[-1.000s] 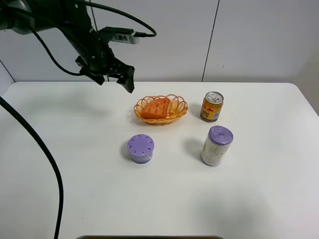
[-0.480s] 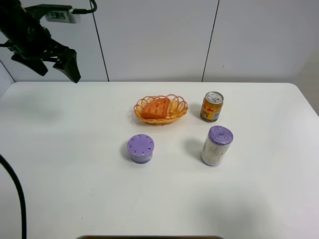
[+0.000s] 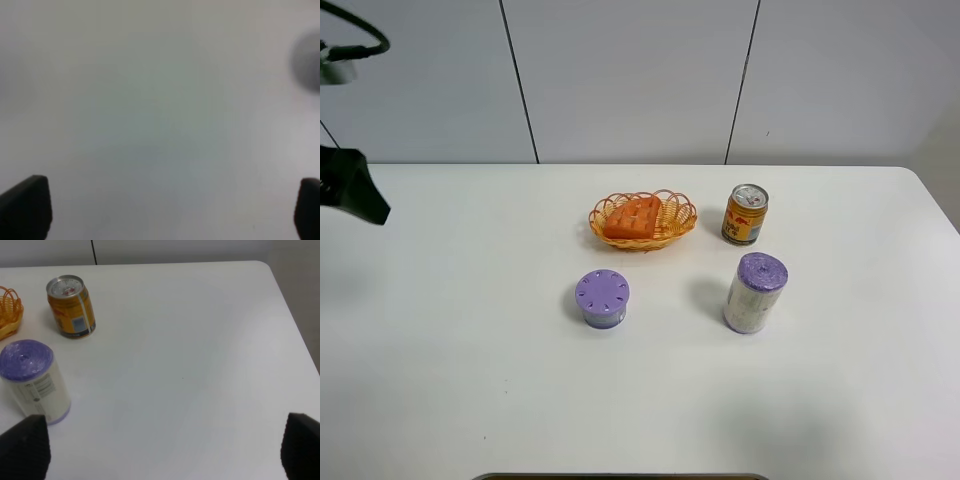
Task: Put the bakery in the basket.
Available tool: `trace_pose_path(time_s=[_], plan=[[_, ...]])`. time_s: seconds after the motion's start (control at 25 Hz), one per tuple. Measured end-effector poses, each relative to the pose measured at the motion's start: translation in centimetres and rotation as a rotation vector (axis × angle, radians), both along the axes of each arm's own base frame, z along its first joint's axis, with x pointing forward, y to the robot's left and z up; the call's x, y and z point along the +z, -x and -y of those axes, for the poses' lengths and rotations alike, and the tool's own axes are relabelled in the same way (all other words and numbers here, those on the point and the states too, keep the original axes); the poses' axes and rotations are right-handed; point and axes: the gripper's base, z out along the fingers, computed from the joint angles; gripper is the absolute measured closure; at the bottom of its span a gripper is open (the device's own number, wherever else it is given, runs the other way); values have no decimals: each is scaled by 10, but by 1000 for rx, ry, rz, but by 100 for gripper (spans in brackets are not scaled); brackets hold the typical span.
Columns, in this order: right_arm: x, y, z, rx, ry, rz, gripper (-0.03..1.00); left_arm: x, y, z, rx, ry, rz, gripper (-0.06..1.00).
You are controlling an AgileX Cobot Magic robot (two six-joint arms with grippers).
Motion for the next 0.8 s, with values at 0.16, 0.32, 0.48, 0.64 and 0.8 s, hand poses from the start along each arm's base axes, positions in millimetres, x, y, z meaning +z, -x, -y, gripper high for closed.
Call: trace_pose_path(time_s=[0.16, 0.32, 0.48, 0.64, 0.8], plan=[[0, 0, 0, 0, 0, 0, 6, -5, 48, -7, 70, -11, 18, -4], [0, 0, 0, 0, 0, 0, 6, -9, 90, -9, 84, -48, 68, -4], [0, 0, 0, 0, 0, 0, 6, -18, 124, -11, 111, -62, 113, -4], [0, 0, 0, 0, 0, 0, 6, -32, 156, -13, 173, -74, 167, -4], [0, 0, 0, 0, 0, 0, 6, -47, 184, -16, 236, -81, 281, -4]])
